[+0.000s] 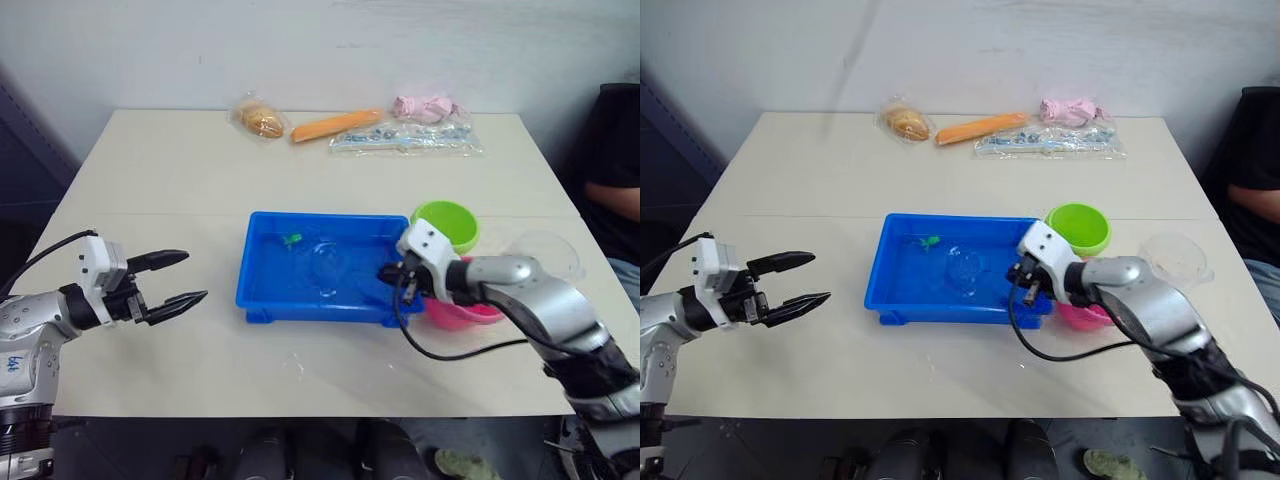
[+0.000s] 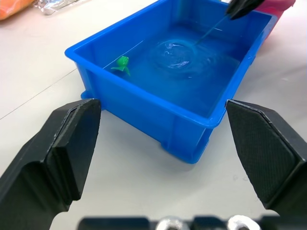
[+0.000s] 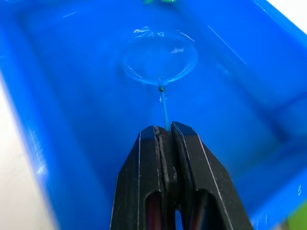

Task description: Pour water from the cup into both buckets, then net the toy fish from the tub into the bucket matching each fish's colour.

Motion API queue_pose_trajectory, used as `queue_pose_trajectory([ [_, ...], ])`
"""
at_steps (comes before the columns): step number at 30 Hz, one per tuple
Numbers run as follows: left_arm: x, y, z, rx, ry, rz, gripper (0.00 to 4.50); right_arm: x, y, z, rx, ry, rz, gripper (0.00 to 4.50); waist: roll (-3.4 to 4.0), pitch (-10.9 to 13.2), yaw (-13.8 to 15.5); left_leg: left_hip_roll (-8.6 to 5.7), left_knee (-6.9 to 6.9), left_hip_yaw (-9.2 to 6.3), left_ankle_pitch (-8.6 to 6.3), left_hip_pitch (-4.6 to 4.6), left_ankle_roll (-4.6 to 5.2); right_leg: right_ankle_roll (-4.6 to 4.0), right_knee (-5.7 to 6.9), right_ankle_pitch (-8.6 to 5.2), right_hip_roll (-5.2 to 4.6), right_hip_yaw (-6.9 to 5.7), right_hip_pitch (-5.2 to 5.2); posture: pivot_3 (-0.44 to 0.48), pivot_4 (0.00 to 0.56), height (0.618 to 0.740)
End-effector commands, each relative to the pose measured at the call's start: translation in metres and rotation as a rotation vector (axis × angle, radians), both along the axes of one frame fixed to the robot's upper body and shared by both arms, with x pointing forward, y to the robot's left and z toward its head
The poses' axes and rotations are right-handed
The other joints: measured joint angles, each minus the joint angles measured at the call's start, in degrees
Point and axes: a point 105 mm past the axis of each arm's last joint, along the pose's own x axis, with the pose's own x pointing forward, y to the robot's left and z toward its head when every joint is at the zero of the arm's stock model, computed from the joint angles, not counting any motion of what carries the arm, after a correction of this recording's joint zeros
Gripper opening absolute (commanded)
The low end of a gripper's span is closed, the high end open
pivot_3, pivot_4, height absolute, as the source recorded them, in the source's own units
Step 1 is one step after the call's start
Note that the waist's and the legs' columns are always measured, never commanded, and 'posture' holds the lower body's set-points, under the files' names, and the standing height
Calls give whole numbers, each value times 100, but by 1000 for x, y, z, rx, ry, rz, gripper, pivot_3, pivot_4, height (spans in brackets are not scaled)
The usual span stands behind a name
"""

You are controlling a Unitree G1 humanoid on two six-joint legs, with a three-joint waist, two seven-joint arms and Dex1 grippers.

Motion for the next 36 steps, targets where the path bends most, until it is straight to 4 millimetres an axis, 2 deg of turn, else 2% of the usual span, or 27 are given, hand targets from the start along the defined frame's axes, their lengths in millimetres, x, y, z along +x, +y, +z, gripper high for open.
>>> queue_pose_trajectory([
  [1,-3,-5,11,11,-36,-19,4452,9,9,4,-20,-10,-12,0,0,0,0,0,-1,1,0,-2,0,0,1,0,0,0,-3,0,150,740],
  [9,-1,-10,13,11,-41,-23,4452,27,32,8,45,-73,-12,0,-1,0,-77,-2,-3,4,0,-4,-1,0,1,0,1,-2,-4,0,150,740],
  [15,4,-15,14,6,-42,-38,4452,17,49,17,144,-135,87,0,0,0,-125,-2,-6,4,0,-3,-2,0,1,0,2,-2,-5,0,150,740],
  [24,9,-20,14,1,-40,-56,4452,5,53,27,229,-207,150,0,0,0,-120,-2,-7,5,0,-3,-2,0,1,0,3,-1,-5,0,150,740],
  [30,13,-27,19,-18,-50,-95,4452,-18,33,37,257,-218,194,0,-1,0,-107,-3,-7,3,0,-4,-2,0,-1,0,2,-1,-4,0,150,740],
  [36,18,-47,24,-58,-57,-172,4452,-47,-4,50,247,-255,163,0,-2,-1,-83,-4,-7,1,0,-3,-2,0,-3,0,3,-3,-1,0,150,740],
])
